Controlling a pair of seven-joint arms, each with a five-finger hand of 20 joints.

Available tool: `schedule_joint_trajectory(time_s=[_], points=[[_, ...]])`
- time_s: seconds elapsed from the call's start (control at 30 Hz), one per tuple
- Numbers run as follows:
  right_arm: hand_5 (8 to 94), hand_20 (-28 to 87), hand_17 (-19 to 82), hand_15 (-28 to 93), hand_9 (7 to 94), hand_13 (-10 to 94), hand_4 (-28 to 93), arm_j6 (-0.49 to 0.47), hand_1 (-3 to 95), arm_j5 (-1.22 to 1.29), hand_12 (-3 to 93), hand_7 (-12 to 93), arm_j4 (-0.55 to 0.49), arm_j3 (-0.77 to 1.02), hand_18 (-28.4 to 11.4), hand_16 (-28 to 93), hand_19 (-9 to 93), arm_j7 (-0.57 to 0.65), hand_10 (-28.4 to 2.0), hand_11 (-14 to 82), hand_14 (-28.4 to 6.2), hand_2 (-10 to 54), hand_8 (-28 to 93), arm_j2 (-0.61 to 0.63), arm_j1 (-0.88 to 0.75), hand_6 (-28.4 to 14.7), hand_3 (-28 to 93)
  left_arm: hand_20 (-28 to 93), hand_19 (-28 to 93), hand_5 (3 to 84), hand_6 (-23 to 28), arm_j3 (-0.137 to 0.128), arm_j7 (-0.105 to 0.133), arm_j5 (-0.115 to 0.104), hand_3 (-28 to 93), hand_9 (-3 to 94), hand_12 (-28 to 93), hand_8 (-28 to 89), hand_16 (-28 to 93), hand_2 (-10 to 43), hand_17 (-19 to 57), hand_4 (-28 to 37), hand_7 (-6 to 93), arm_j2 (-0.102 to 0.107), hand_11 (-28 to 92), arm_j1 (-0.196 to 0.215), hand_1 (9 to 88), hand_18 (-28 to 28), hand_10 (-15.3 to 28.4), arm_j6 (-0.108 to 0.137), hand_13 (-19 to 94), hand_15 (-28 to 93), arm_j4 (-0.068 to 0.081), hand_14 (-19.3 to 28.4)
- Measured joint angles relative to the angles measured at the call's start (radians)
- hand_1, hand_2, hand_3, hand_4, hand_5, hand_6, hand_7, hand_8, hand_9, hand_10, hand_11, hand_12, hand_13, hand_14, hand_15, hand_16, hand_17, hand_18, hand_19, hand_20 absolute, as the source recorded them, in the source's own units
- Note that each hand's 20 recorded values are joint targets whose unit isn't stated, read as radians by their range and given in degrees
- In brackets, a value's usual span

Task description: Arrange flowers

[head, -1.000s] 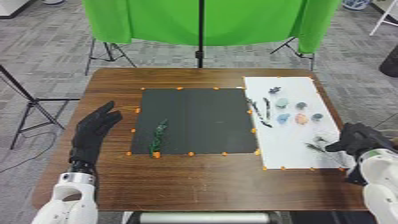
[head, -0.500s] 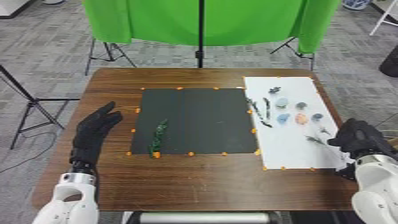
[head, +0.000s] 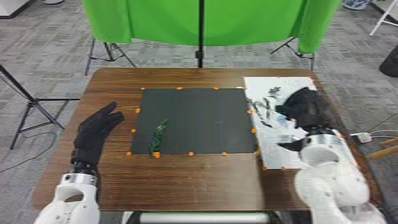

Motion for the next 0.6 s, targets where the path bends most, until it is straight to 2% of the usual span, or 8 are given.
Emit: schedule_joint_trajectory(time_s=[0.2,0.4,0.6], points=[[85.2,53,66,57,92.7,94,-14,-0.036,62.8,0.019,27.1,23,0.039,-0.145,-10.0,29,93,-0.014,-9.1,34.2,-1.0,-9.5,19,-0.077,0.089,0.3,49,25,10,47.7,2.6,0.002,0.002,0.0,67,47.1,13,-6,3,-4.0,8.6,-20.3,9.2,-0.001,15,-0.001,23.4,12.6,13.7,-0.005,38,13,0.0,16.6],[85.1,54,67,58,92.5,94,-13,-0.065,62.7,0.063,27.2,23,0.141,-0.27,-9.7,28,93,-0.009,-9.1,35.4,-0.7,-9.5,19,-0.105,0.164,0.2,49,25,10,47.7,2.7,0.004,0.0,0.002,66,47.1,13,-6,3,-4.0,8.5,-20.5,9.2,0.0,15,-0.005,23.5,12.7,13.7,-0.009,38,13,0.0,16.7],[84.9,55,67,59,92.4,94,-13,-0.09,63.1,0.061,26.2,24,0.228,-0.316,-9.7,28,93,0.0,-9.1,36.5,-0.6,-9.5,18,-0.173,0.191,0.1,48,25,10,47.6,2.6,0.008,0.0,0.003,67,47.1,13,-6,3,-4.1,8.6,-20.4,9.1,0.001,15,-0.009,23.5,12.6,13.7,-0.012,38,13,0.0,16.8]])
